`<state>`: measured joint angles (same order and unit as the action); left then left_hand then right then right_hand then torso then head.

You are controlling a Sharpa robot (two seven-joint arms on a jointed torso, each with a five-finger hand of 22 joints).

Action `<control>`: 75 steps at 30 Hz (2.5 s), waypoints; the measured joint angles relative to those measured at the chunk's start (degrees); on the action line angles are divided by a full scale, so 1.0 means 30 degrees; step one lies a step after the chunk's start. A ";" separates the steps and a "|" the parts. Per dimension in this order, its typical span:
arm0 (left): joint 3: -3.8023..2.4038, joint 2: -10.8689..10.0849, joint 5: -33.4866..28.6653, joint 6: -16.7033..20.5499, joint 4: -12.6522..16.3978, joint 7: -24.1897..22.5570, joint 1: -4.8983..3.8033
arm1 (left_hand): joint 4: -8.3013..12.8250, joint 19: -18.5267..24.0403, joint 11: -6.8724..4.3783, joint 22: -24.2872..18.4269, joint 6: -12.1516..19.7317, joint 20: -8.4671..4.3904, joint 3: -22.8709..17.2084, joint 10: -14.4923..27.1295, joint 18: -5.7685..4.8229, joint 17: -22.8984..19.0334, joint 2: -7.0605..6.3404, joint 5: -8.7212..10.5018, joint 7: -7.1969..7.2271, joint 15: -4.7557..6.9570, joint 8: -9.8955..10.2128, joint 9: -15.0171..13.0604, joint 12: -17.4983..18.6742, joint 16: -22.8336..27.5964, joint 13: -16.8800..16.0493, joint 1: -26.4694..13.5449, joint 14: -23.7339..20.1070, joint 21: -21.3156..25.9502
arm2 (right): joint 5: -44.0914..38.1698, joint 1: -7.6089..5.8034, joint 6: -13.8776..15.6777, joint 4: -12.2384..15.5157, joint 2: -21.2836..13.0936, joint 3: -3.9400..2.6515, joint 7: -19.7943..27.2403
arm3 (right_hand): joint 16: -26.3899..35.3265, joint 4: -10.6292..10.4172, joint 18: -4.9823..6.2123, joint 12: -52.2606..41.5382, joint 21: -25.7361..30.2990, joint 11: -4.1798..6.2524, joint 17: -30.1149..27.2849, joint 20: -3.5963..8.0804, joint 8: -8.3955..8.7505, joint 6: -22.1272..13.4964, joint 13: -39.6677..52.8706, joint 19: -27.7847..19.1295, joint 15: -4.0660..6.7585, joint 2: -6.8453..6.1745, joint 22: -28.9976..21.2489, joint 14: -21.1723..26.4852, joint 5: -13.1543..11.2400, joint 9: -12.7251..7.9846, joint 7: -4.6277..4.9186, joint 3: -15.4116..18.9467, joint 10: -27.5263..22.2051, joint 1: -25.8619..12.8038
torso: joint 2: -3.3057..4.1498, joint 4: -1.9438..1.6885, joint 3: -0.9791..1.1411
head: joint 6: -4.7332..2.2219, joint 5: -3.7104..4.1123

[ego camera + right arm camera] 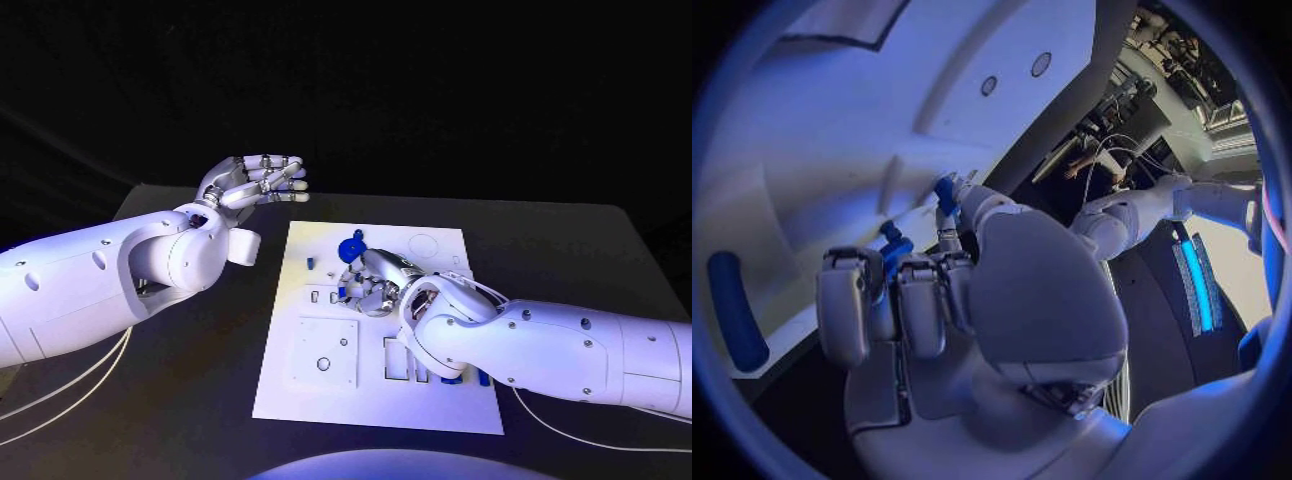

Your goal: Assemble the parts on the task board

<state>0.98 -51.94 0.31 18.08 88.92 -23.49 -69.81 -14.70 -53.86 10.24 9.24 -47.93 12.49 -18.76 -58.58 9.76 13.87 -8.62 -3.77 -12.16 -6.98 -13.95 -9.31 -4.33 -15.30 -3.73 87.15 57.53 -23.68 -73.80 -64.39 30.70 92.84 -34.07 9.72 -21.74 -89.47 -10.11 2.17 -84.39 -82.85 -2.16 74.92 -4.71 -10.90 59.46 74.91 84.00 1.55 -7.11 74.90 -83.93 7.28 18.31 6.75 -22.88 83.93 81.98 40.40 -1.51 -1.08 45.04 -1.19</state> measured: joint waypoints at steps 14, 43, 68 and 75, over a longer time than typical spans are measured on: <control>0.0000 -0.0029 0.0000 -0.0024 0.0013 0.0022 -0.0001 | 0.0000 0.0000 0.0000 0.0001 0.0000 0.0000 0.0000 0.0000 0.0000 -0.0003 0.0000 0.0000 0.0000 0.0000 0.0000 -0.0001 0.0000 0.0000 0.0000 0.0000 0.0000 0.0000 | -0.0145 -0.0002 -0.0330 -0.0061 0.0043 -0.0023 -0.0223 | 0.0001 0.0044 0.0000 0.0000 0.0070 0.0000 -0.0002 0.0000 -0.0218 -0.0068 -0.0002 -0.0001 0.0000 -0.0448 0.0014 0.0000 -0.0001 0.0460 0.0028 -0.0111 0.0000 -0.0546 | -0.0009 0.0009 0.0000 | 0.0095 -0.0013; 0.0001 -0.0083 0.0001 -0.0037 0.0019 0.0052 -0.0001 | -0.0001 0.0000 0.0000 0.0002 0.0000 0.0000 0.0000 0.0000 0.0002 -0.0006 0.0000 0.0000 0.0000 0.0000 0.0000 -0.0002 0.0000 0.0000 0.0000 0.0000 0.0000 0.0000 | -0.0719 0.0066 -0.0363 -0.0135 0.0121 0.0000 -0.0297 | 0.0001 0.0314 0.0000 0.0426 0.0573 -0.0258 -0.0005 -0.0001 0.0213 -0.1024 -0.0004 -0.0001 -0.0145 -0.1358 0.0005 0.0002 0.0013 0.0219 0.0511 -0.0475 -0.0018 -0.1455 | -0.0033 0.0005 -0.0013 | 0.0049 -0.0057; 0.0006 -0.0095 0.0708 -0.0001 -0.0114 0.0544 -0.0001 | 0.0051 -0.1168 -0.0371 0.0582 -0.0395 -0.0458 -0.0051 -0.1019 -0.0005 0.1006 -0.0378 0.0000 -0.0103 0.0423 0.0075 0.0014 -0.0120 -0.1009 -0.0136 -0.0497 0.1760 -0.1465 | -0.0669 -0.0249 0.0973 0.1623 -0.1894 -0.0060 0.1152 | 0.0152 -0.2229 -0.0001 0.1302 0.1427 -0.1106 -0.0007 -0.0766 0.2030 -0.3238 0.0007 -0.0008 -0.0893 -0.1567 0.0006 0.0001 0.0203 -0.0801 0.1256 0.6900 -0.0192 0.0919 | -0.0077 0.0007 0.0016 | 0.0128 -0.0110; -0.0005 -0.0141 0.3830 -0.1540 -0.0181 0.4573 -0.0019 | 0.0270 -0.2436 -0.1046 0.4834 0.1612 -0.1628 -0.0322 -0.0832 -0.0007 0.8587 0.0100 0.0000 0.0291 0.1519 -0.2680 -0.1411 -0.7832 -1.1696 -0.5103 -0.1459 0.3350 -0.8359 | 0.2233 -0.2144 0.0723 0.2233 -0.4529 -0.0192 0.4910 | 0.0489 -0.2137 0.0303 0.1895 0.2830 -0.0830 0.0009 -0.0625 0.1184 -0.2241 0.0007 -0.0689 -0.0835 -0.0592 0.0015 -0.0036 0.0203 -0.0558 0.0891 0.6296 -0.0674 0.0821 | -0.0280 0.0055 0.0040 | 0.0168 -0.0211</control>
<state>0.96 -52.36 11.80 13.46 88.38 -9.77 -69.87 -13.89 -61.16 7.11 23.74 -43.09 7.61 -19.72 -61.07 9.73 39.63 -8.31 -3.77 -11.28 -2.42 -21.99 -13.55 -27.82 -50.39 -19.04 82.77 67.58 -48.76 -67.10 -70.82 32.87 99.54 -47.66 9.14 -7.01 -88.00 -16.52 3.07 -78.70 -74.36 -4.65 74.95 -6.59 -7.35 52.73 74.94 81.94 -0.96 -8.88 74.95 -84.03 7.89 16.64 9.42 -3.99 81.91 84.44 39.56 -1.34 -0.96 45.54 -1.82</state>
